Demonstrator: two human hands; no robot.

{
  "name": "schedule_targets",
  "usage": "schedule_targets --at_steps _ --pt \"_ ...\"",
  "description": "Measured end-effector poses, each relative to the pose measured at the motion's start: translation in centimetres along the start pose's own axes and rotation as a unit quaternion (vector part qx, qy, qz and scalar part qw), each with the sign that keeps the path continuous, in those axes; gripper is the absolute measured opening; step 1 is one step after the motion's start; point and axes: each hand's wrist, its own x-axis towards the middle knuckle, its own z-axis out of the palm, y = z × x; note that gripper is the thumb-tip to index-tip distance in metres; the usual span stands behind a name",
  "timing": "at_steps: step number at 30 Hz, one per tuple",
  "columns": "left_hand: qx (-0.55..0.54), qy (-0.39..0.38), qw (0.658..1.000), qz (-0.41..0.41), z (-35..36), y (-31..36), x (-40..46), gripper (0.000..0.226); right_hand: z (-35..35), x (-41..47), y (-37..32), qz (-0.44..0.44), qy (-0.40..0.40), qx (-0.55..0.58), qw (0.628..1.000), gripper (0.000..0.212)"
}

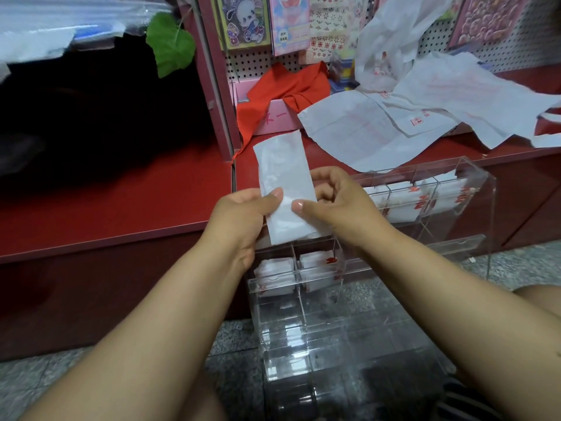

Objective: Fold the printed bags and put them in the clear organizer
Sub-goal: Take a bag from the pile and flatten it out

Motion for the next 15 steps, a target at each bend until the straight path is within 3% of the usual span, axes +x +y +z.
schedule_targets --at_steps 4,7,11,15 --pt "0.007 -0.007 1.000 0.026 0.2 0.2 -0.3 0.001 -1.1 0.5 -0.3 0.041 0.010 0.007 0.999 0.008" --pt "0.041 -0.019 0.999 0.015 0.2 0.4 -0.5 0.004 -1.3 0.4 -0.4 0.052 -0.011 0.031 0.998 0.010" --pt "0.061 -0.046 0.997 0.004 0.0 0.4 0.0 0.034 -1.4 0.4 -0.5 0.033 0.008 0.022 0.999 0.015" --pt "0.044 -0.051 0.998 0.003 0.2 0.5 -0.2 0.017 -1.2 0.4 -0.7 0.046 -0.012 0.077 0.996 0.017"
